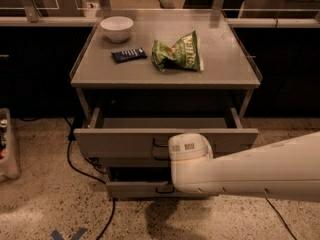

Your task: Close top drawer

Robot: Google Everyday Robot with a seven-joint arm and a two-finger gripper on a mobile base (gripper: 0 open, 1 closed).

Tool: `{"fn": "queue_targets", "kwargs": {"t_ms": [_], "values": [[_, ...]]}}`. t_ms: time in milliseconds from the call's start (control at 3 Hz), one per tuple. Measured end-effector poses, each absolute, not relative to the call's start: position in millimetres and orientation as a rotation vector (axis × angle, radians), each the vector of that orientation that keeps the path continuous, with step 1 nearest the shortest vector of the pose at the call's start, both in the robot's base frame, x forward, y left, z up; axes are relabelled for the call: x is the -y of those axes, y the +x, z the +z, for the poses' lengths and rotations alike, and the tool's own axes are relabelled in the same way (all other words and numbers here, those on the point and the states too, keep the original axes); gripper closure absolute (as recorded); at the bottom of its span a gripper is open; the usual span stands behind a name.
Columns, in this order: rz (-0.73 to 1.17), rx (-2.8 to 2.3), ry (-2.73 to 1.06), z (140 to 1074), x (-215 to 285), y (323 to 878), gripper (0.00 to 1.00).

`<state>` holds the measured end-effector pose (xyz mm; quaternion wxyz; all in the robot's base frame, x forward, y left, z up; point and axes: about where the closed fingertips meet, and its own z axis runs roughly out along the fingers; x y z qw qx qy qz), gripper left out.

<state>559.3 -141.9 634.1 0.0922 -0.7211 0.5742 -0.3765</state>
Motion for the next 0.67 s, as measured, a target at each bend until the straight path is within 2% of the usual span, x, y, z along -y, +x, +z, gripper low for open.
{"fn": "queue_targets", "kwargs": {"t_ms": [667], "values": [[-1.094, -1.637, -2.073, 636.7, 146.0, 567.9, 1.00]]}}
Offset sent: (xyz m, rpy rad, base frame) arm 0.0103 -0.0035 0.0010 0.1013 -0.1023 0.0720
